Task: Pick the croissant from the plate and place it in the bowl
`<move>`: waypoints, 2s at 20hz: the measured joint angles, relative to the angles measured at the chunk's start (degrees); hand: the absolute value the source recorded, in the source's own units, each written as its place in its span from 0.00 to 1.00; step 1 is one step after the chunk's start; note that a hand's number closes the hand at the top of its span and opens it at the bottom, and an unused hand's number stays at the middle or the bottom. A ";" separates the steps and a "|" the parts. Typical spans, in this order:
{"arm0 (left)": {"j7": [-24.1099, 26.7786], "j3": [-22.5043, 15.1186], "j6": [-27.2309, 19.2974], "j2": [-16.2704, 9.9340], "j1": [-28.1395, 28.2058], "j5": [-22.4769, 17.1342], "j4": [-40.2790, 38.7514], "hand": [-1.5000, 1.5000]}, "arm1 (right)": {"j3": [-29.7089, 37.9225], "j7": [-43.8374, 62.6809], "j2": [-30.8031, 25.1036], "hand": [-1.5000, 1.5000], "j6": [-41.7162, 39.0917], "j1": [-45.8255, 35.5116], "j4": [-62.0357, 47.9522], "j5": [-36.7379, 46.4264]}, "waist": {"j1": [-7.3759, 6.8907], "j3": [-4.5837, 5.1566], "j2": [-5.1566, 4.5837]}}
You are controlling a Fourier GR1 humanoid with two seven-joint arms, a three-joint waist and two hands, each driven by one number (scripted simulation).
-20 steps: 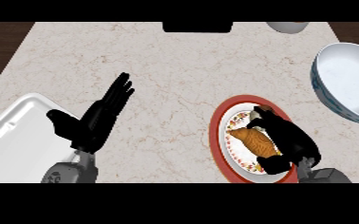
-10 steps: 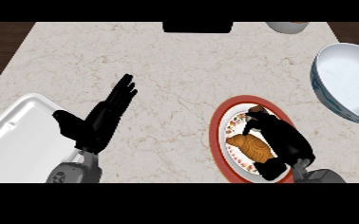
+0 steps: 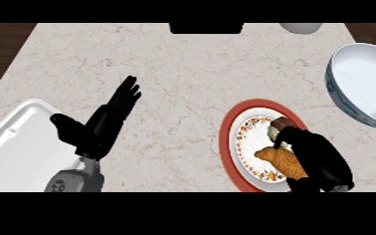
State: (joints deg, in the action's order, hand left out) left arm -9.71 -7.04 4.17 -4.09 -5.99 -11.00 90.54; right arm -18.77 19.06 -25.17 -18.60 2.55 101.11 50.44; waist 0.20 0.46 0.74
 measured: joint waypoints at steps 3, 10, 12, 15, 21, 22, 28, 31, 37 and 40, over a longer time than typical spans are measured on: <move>-0.02 0.40 0.05 -0.05 0.06 -0.08 0.23 0.50 | 1.28 0.63 -2.42 1.00 2.86 3.89 3.79 3.37 | 0.24 -0.12 -0.16; -0.33 0.92 0.24 -0.05 0.02 0.11 0.24 0.50 | 7.81 4.59 -4.42 1.00 1.15 9.35 19.86 2.19 | 0.53 -0.38 -0.47; -0.75 0.78 -0.02 0.14 0.08 0.28 0.65 0.50 | 10.39 5.40 -4.62 1.00 0.20 9.87 24.74 0.69 | 0.61 -0.40 -0.47; 0.67 1.07 0.46 0.12 0.24 0.48 -0.77 0.50 | 14.52 7.68 -5.10 1.00 -1.86 9.74 31.54 -1.11 | 0.83 -0.36 -0.46; -1.05 1.63 0.33 -0.05 -0.52 -0.03 0.33 0.50 | 23.14 10.61 -5.94 1.00 -7.26 3.88 32.89 -2.21 | 0.77 -0.38 -0.43; -0.47 1.28 0.24 0.22 -0.21 0.43 0.11 0.50 | 24.54 10.79 -5.75 1.00 -8.02 2.66 32.89 -2.43 | 0.75 -0.38 -0.43; -0.20 0.11 -0.13 1.22 0.13 1.44 0.08 0.50 | 32.86 11.83 -4.82 1.00 -13.82 -6.76 31.45 -5.93 | 0.34 -0.40 -0.51; 0.57 1.15 1.20 0.54 0.06 0.68 -0.89 0.50 | 35.25 12.16 -4.47 1.00 -14.40 -11.80 29.02 -8.55 | -0.02 -0.40 -0.62; 0.13 0.99 1.39 1.17 -0.34 0.83 -0.94 0.50 | 42.72 6.17 -7.11 1.00 -12.63 -17.64 17.72 -13.46 | -0.30 -0.45 -0.73; 0.55 1.58 1.73 1.11 -0.88 0.78 -1.42 0.50 | 42.53 2.10 -7.60 1.00 -8.78 -19.87 10.28 -11.97 | -0.50 -0.46 -0.80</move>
State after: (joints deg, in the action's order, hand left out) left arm -9.16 -5.46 5.90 -2.99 -6.87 -10.22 89.13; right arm 23.77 21.16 -32.77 -27.38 -17.32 111.39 38.47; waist -0.29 0.01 -0.06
